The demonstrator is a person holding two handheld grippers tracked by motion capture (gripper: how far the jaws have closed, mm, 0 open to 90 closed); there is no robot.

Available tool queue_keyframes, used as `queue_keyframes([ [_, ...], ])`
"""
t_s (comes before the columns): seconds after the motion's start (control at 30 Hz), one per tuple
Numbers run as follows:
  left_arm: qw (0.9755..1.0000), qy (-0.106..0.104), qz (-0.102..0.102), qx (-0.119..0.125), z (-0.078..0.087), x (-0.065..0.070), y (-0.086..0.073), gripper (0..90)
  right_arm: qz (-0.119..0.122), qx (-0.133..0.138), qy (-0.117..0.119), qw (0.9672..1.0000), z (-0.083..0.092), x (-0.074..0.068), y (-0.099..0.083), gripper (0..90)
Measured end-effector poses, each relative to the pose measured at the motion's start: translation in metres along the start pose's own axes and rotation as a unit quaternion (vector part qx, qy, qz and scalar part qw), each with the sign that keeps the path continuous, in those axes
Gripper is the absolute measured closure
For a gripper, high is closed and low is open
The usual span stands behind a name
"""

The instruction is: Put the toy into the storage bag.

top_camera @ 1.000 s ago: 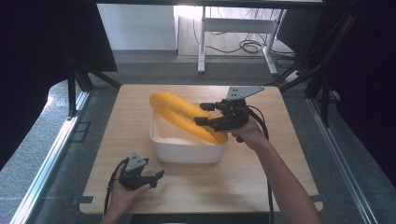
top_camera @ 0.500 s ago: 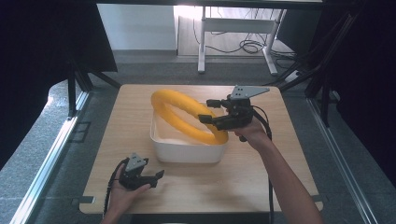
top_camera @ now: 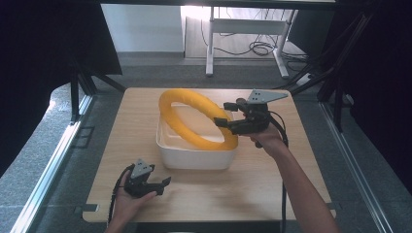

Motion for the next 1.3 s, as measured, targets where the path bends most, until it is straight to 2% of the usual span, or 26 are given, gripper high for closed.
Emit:
queue_keyframes([
  [0.4, 1.0000, 0.000, 0.001, 0.001, 0.001, 0.000, 0.000, 20.7, -0.018, -0.006, -0.035, 0.9992, 0.011, 0.017, -0.014, 26.6],
  [0.97, 1.0000, 0.002, 0.000, -0.001, 0.001, 0.000, 0.000, 20.7, -0.036, -0.014, -0.062, 0.9973, 0.024, 0.035, -0.029, 25.8],
  [1.3, 1.0000, 0.002, 0.001, 0.000, 0.001, -0.001, 0.001, 20.7, -0.051, -0.001, -0.077, 0.9958, 0.050, 0.040, -0.041, 25.5],
])
Point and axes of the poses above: each handheld gripper's, and its own axes: z roughly backward along the jaws, y roughly out of its top, x roughly to its right, the point moved 7 cm from there along -z, roughly forward along the jaws
